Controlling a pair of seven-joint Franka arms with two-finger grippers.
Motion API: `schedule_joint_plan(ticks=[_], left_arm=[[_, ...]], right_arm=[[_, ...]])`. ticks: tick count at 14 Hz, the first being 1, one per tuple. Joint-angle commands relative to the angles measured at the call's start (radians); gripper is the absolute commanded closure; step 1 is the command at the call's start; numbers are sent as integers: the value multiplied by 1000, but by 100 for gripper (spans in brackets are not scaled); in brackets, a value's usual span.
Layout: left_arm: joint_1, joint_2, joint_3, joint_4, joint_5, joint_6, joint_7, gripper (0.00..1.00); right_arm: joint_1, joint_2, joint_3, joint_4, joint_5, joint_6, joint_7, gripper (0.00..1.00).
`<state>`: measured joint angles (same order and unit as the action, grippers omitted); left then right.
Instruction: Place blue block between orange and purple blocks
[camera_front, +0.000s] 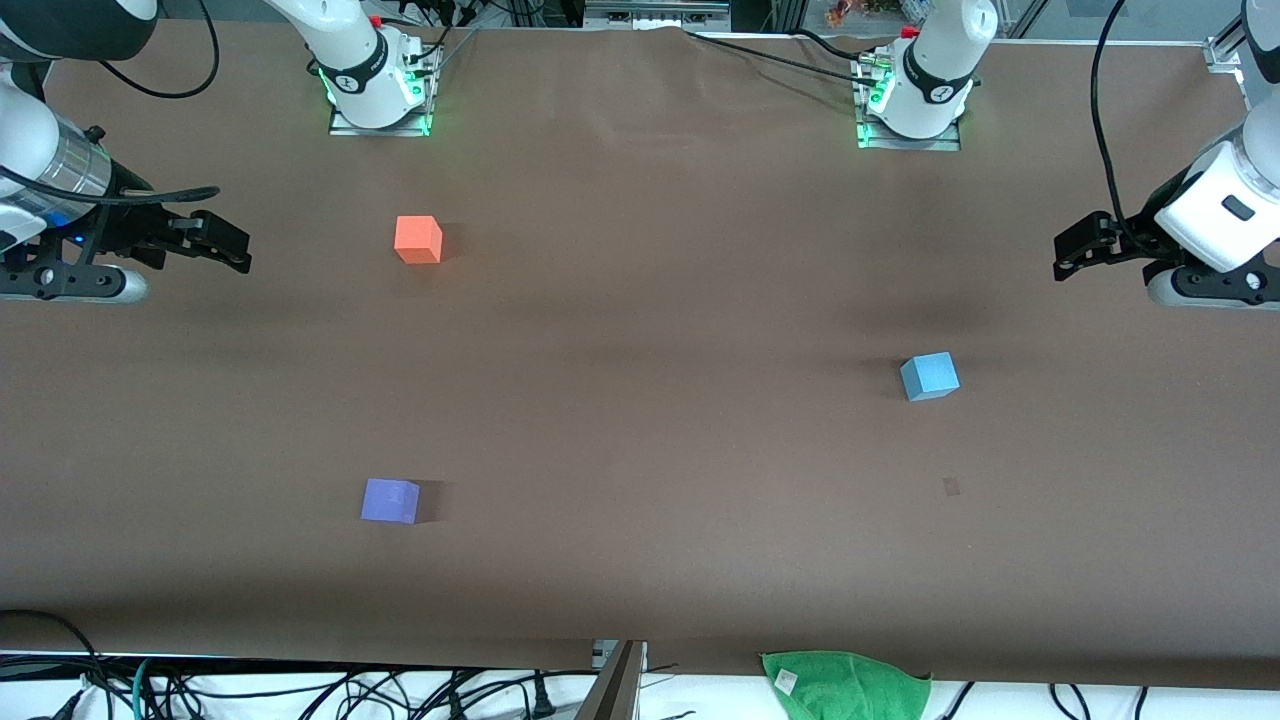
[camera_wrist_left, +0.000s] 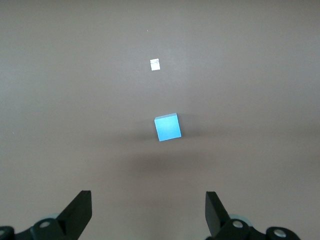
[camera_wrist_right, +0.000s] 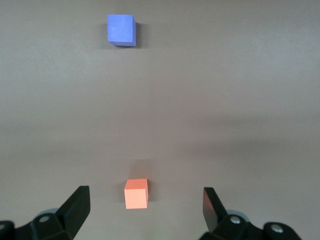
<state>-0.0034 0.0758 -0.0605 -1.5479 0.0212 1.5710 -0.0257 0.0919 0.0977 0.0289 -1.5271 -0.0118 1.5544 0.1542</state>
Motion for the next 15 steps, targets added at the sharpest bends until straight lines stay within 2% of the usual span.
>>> schedule_joint_plan(ticks=[1, 15], left_arm=[[-3, 2, -2, 15, 17, -12, 18, 0], [11, 18, 7, 14, 23, -14, 15, 0]], right_arm=[[-6, -6, 6, 5, -14, -8, -2, 0], [-3, -7, 9, 5, -28, -14, -1, 0]])
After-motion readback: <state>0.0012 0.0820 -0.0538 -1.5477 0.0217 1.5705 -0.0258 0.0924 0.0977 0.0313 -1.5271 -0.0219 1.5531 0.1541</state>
